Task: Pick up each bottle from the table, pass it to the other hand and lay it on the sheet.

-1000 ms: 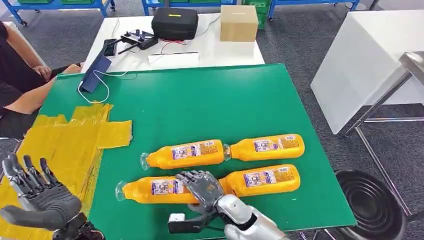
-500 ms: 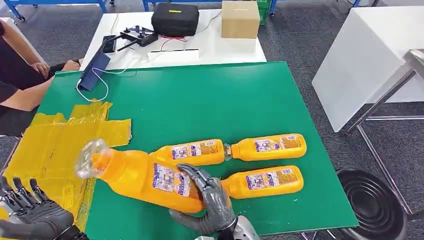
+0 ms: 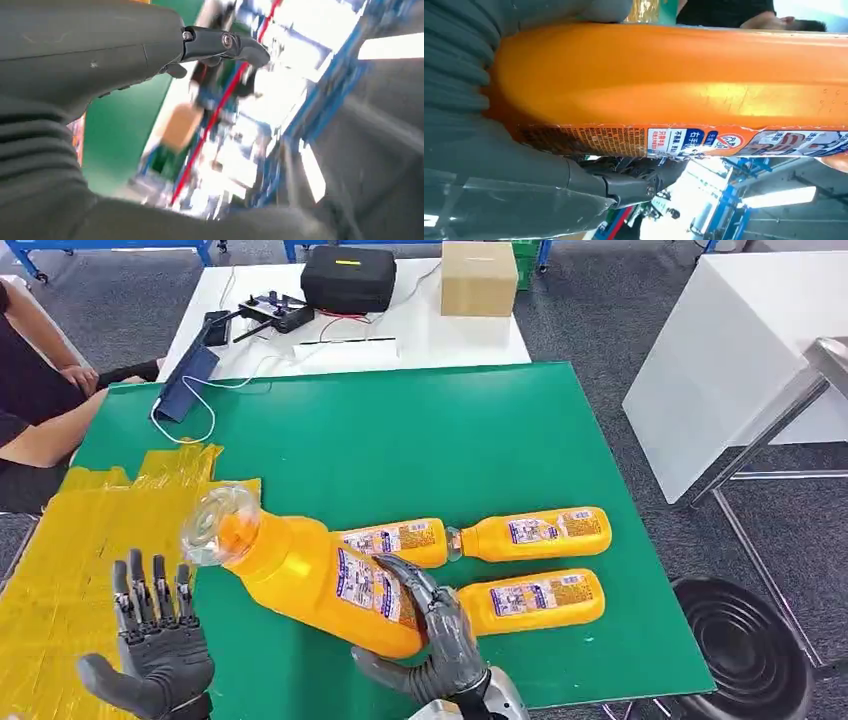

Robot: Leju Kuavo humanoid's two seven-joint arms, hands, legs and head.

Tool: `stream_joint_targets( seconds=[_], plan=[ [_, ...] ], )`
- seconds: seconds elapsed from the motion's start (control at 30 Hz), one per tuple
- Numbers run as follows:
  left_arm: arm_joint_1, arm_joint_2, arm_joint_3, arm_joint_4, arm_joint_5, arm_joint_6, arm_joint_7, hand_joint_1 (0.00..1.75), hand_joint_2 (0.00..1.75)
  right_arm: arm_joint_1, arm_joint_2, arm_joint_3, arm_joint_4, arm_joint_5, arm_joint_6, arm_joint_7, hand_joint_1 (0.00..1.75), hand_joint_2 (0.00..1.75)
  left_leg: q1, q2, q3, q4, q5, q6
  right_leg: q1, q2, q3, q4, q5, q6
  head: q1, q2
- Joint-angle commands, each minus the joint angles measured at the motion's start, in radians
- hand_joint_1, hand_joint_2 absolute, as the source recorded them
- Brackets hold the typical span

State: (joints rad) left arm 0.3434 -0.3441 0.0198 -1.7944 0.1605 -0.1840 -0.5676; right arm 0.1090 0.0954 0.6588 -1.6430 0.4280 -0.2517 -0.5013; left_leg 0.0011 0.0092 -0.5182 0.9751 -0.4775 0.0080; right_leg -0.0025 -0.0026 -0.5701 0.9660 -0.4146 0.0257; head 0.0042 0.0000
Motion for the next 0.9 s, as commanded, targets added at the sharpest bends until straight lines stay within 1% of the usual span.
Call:
stream_joint_targets(
  seconds=[0.03, 0.17, 0.2, 0.23, 0.43, 0.63, 0.9],
  plan=[
    [-0.008, 0.029, -0.062, 0.095, -0.067, -0.03, -0.012, 0.0, 1.75, -0.037, 0.016, -0.046, 0.069, 0.0, 0.03, 0.005, 1.75, 1.75, 0.001, -0.001, 0.004, -0.001, -0.001, -0.001, 0.001, 0.0, 0.004, -0.002, 0.0, 0.0, 0.0, 0.0],
    [-0.008, 0.029, -0.062, 0.095, -0.067, -0.03, -0.012, 0.0, 1.75, -0.037, 0.016, -0.046, 0.069, 0.0, 0.03, 0.005, 1.75, 1.75, 0.0, -0.001, 0.002, -0.001, 0.0, 0.0, 0.0, 0.0, 0.002, -0.001, 0.0, 0.0, 0.0, 0.0],
    [-0.008, 0.029, -0.062, 0.095, -0.067, -0.03, -0.012, 0.0, 1.75, -0.037, 0.016, -0.046, 0.069, 0.0, 0.03, 0.005, 1.75, 1.75, 0.001, -0.001, 0.004, -0.001, -0.001, -0.001, 0.001, 0.0, 0.004, -0.001, -0.001, 0.0, 0.0, 0.0],
    [-0.013, 0.033, -0.062, 0.095, -0.072, -0.04, -0.009, 0.0, 1.75, -0.046, 0.014, -0.038, 0.089, 0.017, 0.053, 0.028, 1.75, 1.75, 0.001, 0.0, 0.002, -0.001, 0.0, -0.001, 0.0, 0.0, 0.002, -0.001, 0.0, 0.0, 0.0, 0.0],
    [-0.035, 0.034, -0.063, 0.114, -0.095, -0.066, -0.009, 0.0, 1.75, -0.105, 0.035, 0.008, 0.236, 0.084, 0.112, 0.075, 1.75, 1.75, 0.001, 0.001, 0.004, -0.002, 0.0, -0.001, 0.0, 0.002, 0.004, -0.002, 0.001, 0.0, 0.0, 0.0],
    [-0.057, 0.049, -0.096, 0.127, -0.121, -0.096, -0.019, 0.0, 1.75, -0.155, 0.056, 0.037, 0.377, 0.078, 0.19, 0.112, 1.75, 1.75, 0.001, 0.0, 0.003, -0.002, 0.0, -0.001, 0.0, 0.001, 0.003, -0.002, 0.0, 0.0, 0.0, 0.0],
    [-0.058, 0.052, -0.101, 0.129, -0.125, -0.098, -0.021, 0.0, 1.75, -0.159, 0.059, 0.038, 0.392, 0.079, 0.192, 0.111, 1.75, 1.75, 0.0, 0.0, 0.003, -0.002, 0.0, -0.001, 0.0, 0.001, 0.003, -0.002, 0.0, 0.0, 0.0, 0.0]
  ],
)
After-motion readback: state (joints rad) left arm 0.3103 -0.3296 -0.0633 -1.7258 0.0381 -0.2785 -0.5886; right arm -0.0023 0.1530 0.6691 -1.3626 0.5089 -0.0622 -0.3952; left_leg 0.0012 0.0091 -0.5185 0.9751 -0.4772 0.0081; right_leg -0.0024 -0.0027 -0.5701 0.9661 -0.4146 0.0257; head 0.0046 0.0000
